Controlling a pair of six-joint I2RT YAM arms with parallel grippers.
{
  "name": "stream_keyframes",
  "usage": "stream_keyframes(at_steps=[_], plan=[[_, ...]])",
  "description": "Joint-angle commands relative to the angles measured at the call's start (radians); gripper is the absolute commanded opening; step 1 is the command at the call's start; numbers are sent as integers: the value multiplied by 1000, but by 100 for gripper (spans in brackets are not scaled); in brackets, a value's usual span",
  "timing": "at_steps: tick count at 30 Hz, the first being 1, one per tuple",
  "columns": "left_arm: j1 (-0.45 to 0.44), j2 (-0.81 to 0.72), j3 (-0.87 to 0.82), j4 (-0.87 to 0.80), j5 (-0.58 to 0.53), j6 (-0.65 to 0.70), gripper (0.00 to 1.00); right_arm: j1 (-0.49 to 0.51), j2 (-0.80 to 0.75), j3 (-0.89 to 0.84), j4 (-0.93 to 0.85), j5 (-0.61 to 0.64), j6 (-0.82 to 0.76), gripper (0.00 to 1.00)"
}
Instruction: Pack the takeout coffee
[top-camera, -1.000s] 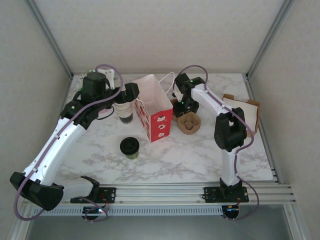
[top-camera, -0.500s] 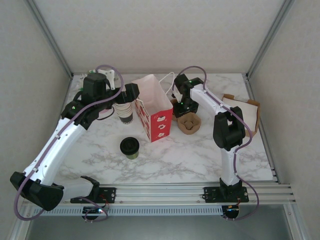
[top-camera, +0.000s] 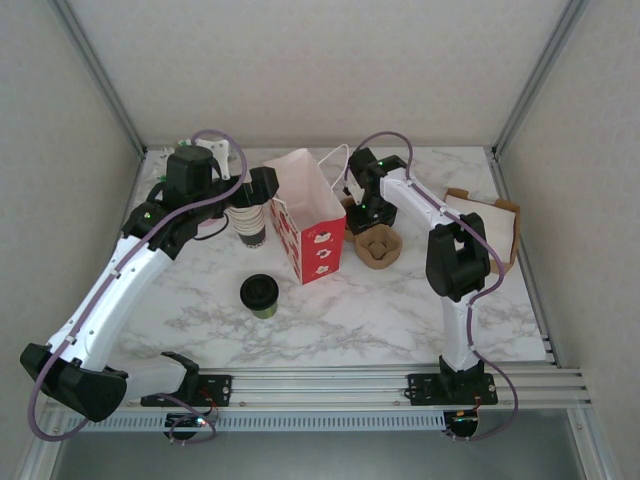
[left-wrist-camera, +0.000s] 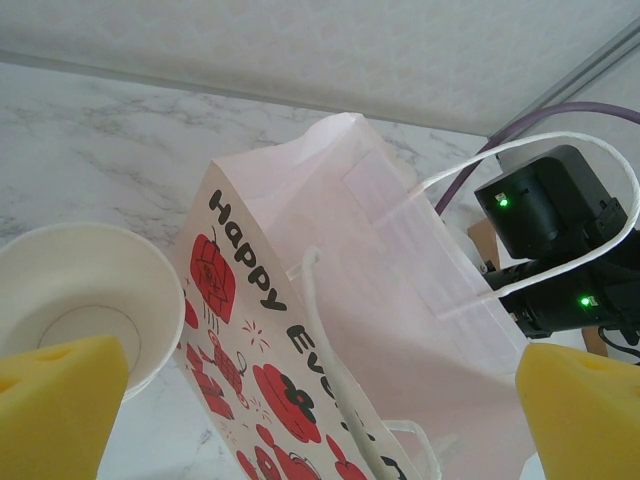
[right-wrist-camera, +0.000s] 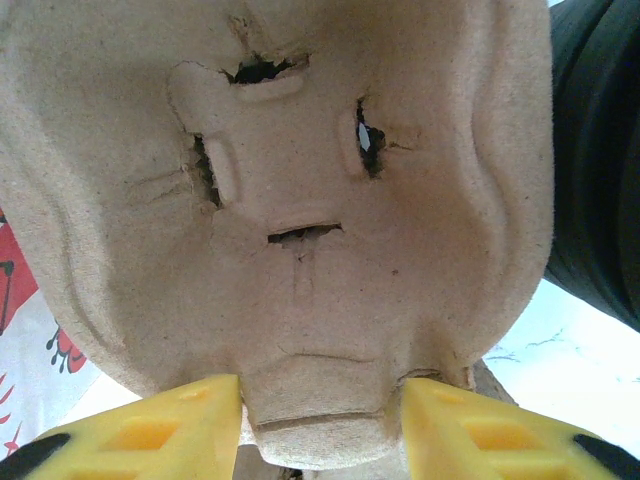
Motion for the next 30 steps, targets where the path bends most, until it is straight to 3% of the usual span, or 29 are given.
stream_keyframes(at_steps=[1,30], plan=[[9,-28,-11,19,17,-7,100,12,19,28,-5,16,14,45],[11,-36,-12,18,23,-6,100,13,-54,5,-9,24,49,32]])
